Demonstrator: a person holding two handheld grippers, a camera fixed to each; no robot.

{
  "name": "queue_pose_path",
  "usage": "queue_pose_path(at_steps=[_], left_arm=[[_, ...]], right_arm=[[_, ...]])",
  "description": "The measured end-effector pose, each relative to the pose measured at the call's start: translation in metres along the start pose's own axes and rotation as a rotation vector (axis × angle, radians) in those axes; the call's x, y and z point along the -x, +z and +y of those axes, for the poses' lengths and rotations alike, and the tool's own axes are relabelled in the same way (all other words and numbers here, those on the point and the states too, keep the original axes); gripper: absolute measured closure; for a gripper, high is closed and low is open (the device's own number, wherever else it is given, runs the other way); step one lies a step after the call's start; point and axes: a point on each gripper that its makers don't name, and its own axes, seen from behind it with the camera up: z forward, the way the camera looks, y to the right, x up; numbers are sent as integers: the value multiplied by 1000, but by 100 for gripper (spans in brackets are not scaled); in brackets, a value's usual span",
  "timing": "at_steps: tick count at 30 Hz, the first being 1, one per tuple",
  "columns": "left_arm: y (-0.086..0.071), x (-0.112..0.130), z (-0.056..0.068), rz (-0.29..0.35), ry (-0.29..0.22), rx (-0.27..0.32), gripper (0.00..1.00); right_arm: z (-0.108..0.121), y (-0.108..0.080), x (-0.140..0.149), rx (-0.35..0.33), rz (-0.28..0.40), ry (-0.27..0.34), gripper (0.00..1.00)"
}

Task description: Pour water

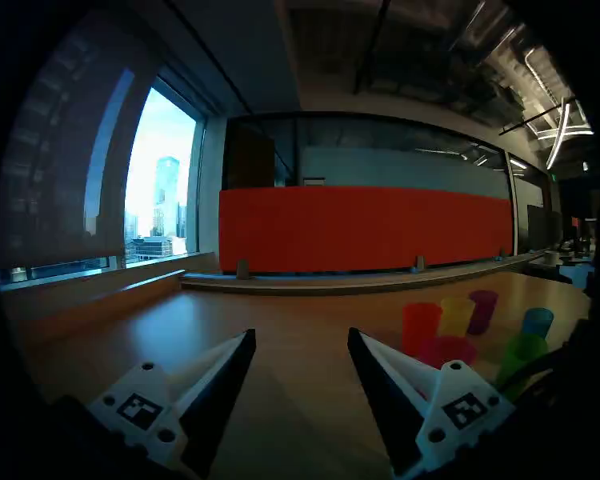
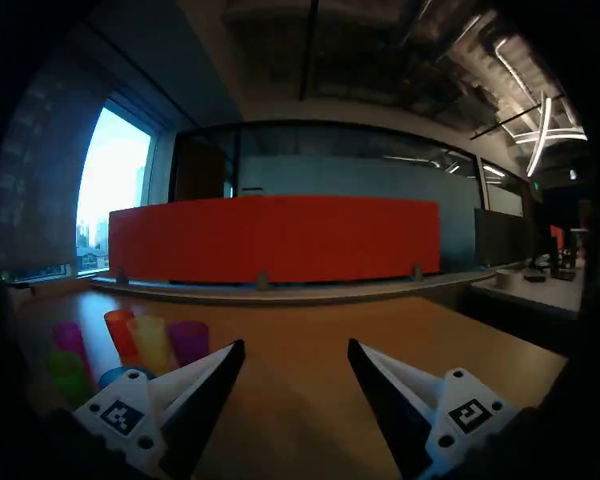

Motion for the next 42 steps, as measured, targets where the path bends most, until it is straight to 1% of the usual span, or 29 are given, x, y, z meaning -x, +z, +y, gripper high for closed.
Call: queue_pose_path(at_steps=[15,42], left_arm=[[0,0,0,0,0,0,15],[0,1,1,0,0,0,15]], right_arm=[[-3,-2,-3,-5,7,-14,0],[-4,-4,-4,-11,8,-13,0]])
